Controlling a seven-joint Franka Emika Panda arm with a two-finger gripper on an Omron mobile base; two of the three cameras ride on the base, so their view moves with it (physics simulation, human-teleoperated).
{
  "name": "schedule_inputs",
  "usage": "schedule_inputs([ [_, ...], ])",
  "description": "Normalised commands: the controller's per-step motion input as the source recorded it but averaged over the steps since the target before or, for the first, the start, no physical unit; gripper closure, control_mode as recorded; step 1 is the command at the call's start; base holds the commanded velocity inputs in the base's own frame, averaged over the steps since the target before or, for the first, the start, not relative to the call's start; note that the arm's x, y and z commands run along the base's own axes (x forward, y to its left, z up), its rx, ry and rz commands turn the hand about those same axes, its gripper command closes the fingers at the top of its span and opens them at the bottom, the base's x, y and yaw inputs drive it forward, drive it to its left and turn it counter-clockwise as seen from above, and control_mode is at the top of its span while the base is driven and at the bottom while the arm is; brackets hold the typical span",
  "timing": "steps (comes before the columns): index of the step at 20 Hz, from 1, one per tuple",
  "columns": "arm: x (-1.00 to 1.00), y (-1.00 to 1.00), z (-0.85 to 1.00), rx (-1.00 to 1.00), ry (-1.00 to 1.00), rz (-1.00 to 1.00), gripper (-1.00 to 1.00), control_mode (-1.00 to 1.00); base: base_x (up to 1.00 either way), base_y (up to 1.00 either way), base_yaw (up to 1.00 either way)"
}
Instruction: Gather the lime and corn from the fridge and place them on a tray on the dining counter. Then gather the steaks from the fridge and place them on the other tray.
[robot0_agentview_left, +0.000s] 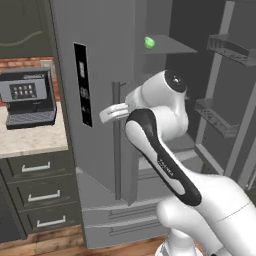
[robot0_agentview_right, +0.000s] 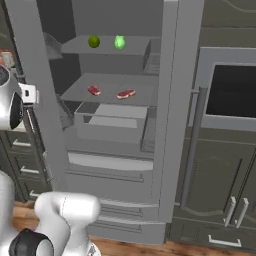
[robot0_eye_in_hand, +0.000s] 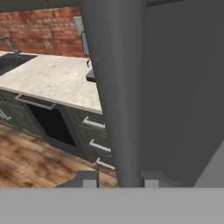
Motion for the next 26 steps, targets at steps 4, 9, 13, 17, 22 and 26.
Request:
schedule_inputs([
  [4,-0.95,-0.11,-0.03,0.07,-0.17,0.0,-1.0,-1.0,0.0,0.0,0.0],
  [9,-0.91,-0.95,0.02,0.24,-0.13,0.0,-1.0,-1.0,0.0,0.0,0.0],
  [13,-0.11,-1.0,0.0,0.28,0.0,0.08,-1.0,-1.0,0.0,0.0,0.0],
  [17,0.48,-0.74,0.07,0.18,0.05,0.12,-1.0,-1.0,0.0,0.0,0.0],
  [22,0.77,-0.12,0.01,0.04,0.18,0.11,-1.0,-1.0,0.0,0.0,0.0],
  [26,0.98,0.33,-0.07,0.01,0.23,0.15,-1.0,-1.0,0.0,0.0,0.0],
])
